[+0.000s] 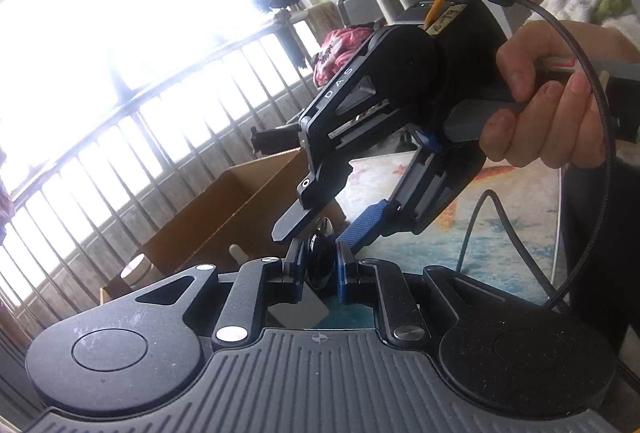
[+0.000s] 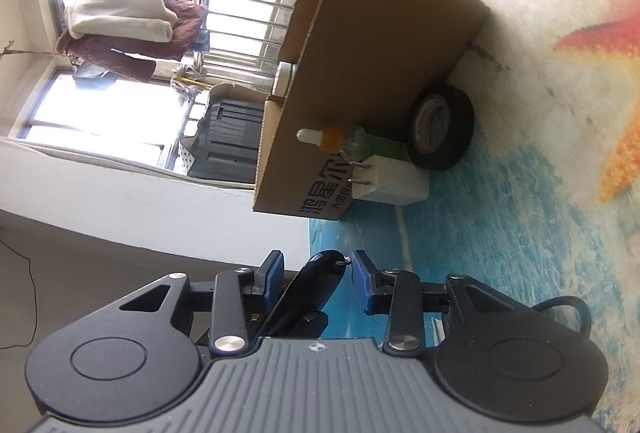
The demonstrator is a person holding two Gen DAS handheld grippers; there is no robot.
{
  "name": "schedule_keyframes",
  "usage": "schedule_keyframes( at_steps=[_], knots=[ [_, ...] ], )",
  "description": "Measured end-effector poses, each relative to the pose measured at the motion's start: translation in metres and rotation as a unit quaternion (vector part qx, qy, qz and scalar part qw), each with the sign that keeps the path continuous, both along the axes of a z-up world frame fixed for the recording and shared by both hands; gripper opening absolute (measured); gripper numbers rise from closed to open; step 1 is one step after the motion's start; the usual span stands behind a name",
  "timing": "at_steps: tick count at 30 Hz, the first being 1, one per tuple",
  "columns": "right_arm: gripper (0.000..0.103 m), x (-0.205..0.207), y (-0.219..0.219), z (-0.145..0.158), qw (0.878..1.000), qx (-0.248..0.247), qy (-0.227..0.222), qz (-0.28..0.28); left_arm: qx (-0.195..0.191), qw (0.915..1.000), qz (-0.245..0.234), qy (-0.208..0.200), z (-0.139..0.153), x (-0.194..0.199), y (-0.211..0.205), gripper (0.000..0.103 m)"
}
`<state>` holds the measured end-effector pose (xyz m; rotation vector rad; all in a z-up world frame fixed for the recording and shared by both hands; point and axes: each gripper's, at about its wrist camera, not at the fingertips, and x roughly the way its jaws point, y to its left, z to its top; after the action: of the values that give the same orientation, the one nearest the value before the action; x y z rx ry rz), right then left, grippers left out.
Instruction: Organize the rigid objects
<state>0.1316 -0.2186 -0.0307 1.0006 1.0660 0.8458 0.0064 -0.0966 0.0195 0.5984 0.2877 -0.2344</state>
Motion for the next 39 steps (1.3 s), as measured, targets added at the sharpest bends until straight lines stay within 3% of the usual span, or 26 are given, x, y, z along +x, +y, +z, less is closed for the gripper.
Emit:
schedule_keyframes(
  at_steps=[8,12,15,16,20,25,28,34,39],
  knots=[
    [0.038,0.042,0.03,0.083,0.994,-0.011,-0.107,0.031,0.072,0.9949,0.006,-0.07,0.055,0.036,0.013,0.014],
    [0.037,0.078,0.049,0.129,0.983,-0.061,-0.168,0.027,0.075,0.9962,0.01,-0.044,0.078,0.097,0.032,0.014],
    [0.037,0.114,0.058,0.146,0.979,-0.098,-0.179,0.014,0.092,0.9956,0.01,-0.011,0.081,0.146,0.039,0.014],
    [0.038,0.129,0.057,0.147,0.979,-0.112,-0.173,0.002,0.096,0.9953,0.01,-0.001,0.079,0.164,0.04,0.014],
    [0.039,0.171,0.043,0.145,0.98,-0.131,-0.15,-0.028,0.071,0.9914,0.007,0.11,0.066,0.243,0.046,0.014],
    [0.038,0.194,0.034,0.129,0.972,-0.17,-0.154,-0.047,0.115,0.9766,0.017,0.181,0.024,0.311,0.042,0.014],
    [0.038,0.197,0.033,0.122,0.967,-0.186,-0.167,-0.038,0.167,0.9653,0.018,0.2,-0.001,0.329,0.038,0.014],
    [0.038,0.207,0.025,0.115,0.958,-0.215,-0.188,-0.04,0.139,0.9613,0.039,0.235,-0.012,0.352,0.049,0.014],
    [0.038,0.21,0.02,0.106,0.958,-0.214,-0.184,-0.043,0.187,0.9555,0.046,0.223,-0.021,0.36,0.045,0.015]
  ],
)
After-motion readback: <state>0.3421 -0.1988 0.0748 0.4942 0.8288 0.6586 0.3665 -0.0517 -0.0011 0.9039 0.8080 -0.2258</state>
